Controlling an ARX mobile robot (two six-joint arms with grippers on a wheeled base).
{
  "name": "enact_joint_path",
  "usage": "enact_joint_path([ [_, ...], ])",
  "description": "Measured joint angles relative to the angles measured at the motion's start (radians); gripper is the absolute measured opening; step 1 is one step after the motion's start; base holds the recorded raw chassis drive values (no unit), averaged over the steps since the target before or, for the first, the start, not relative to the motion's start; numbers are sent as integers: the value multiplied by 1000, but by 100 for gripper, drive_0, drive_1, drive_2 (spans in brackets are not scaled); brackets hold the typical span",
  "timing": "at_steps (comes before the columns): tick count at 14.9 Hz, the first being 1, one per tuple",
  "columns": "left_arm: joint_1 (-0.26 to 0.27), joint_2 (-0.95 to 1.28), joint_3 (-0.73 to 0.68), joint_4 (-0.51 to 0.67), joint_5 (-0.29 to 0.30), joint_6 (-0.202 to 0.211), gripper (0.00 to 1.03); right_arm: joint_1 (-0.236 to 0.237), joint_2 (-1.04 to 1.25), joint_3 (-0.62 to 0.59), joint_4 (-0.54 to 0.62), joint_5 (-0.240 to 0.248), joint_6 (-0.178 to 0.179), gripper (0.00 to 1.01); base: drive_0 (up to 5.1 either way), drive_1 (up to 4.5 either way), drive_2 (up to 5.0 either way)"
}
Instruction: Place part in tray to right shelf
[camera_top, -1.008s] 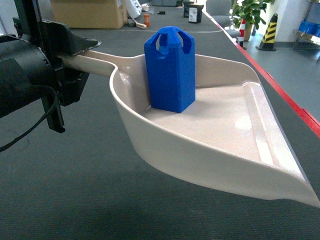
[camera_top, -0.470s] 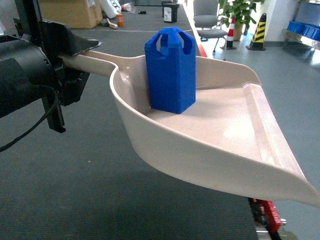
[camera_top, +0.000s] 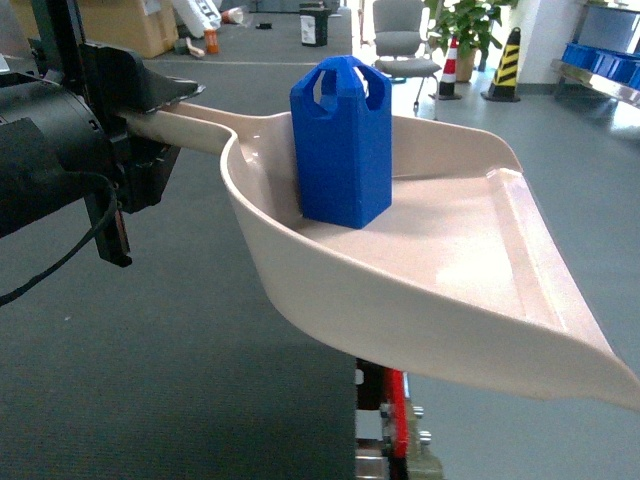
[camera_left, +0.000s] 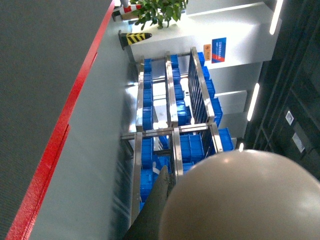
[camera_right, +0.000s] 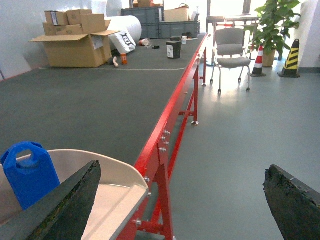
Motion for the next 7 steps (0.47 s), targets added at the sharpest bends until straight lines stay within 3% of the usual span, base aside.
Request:
enact_joint_path([
  [7, 0, 1, 1, 1, 1, 0, 13, 0, 0, 0, 2, 1, 0, 98, 508, -237, -237],
])
